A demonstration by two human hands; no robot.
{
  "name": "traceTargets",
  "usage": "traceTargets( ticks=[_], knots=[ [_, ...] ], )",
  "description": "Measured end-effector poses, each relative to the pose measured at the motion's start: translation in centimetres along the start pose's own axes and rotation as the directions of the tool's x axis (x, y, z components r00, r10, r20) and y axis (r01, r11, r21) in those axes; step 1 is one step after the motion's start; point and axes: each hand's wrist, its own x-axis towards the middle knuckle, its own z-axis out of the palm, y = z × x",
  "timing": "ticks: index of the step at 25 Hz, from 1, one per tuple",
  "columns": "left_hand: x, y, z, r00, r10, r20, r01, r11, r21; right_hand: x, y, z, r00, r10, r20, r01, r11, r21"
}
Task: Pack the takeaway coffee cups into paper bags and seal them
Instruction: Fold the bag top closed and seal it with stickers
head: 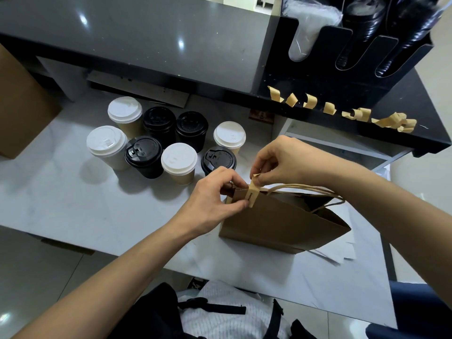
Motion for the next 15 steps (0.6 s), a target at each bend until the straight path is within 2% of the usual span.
traceTargets(
  ticks=[5,8,15],
  knots=[
    [0.1,-0.3,0.1,1.0,0.028,0.004,-0.028,1.0,-0.006,0.6,1.0,0.2,0.996,0.027,0.083,-0.036,0.994,0.106],
    [0.0,0.1,0.1,1.0,-0.022,-0.006,0.022,0.999,-0.04,0.8,1.3,0.3,0.993,0.039,0.114,-0.054,0.99,0.133],
    [-0.4,0.2,0.4,0.996,0.075,0.042,-0.076,0.997,0.015,1.7,2.0,1.7,0.994,0.084,0.07,-0.087,0.995,0.041]
  ],
)
